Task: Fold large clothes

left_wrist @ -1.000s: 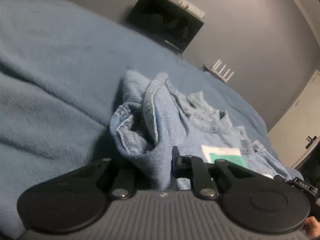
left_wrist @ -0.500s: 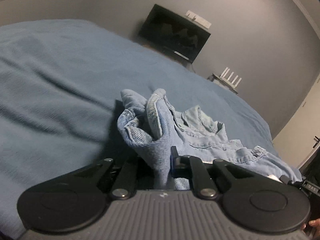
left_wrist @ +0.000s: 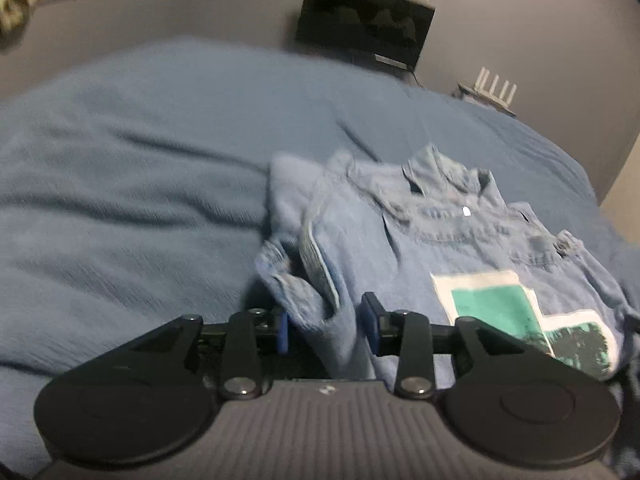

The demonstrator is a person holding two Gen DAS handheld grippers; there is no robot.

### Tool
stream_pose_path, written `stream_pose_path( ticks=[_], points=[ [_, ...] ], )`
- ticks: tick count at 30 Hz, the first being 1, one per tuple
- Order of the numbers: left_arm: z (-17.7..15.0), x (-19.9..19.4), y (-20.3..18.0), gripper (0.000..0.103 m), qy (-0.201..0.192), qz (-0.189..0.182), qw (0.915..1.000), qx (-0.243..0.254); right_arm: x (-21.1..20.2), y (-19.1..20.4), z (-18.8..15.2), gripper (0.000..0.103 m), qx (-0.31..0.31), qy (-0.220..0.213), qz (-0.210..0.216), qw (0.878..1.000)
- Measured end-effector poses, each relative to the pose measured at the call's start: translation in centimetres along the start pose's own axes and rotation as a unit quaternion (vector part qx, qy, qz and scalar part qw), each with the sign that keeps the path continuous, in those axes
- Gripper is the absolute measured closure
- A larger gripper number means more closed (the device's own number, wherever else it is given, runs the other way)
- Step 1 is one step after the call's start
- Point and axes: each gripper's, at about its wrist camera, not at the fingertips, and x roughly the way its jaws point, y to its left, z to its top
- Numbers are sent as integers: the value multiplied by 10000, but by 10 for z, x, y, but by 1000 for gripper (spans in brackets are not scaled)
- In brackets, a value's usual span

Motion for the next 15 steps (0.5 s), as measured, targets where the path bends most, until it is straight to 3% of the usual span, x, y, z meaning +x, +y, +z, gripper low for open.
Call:
stream_pose_path(
  ticks=[2,4,6,7,9,11,15],
  points=[
    [5,-5,-5,53,-307,192,9993,98,-18,5,0,42,-298,-346,-109,9989],
    [7,-19,-12,37,-883,313,9953,251,-35,10,3,38,-692,-755,-125,9947],
    [9,-29,-23,31,-1348,147,9897,468,-36,23,7,38,-1251,-1042,-97,9866],
    [11,-30,-28,29,-1384,-9,9888,563,-34,29,6,39,-1501,-1077,-44,9828],
    [12,-19,-42,29,-1093,-453,9899,786,-20,39,4,46,-1902,-840,250,9778],
    [6,-1,-53,29,-712,-675,9910,908,-4,47,2,61,-2151,-520,353,9746],
    [-8,34,-56,29,-154,-550,9911,1205,29,46,0,70,-2336,31,39,9723]
  ],
)
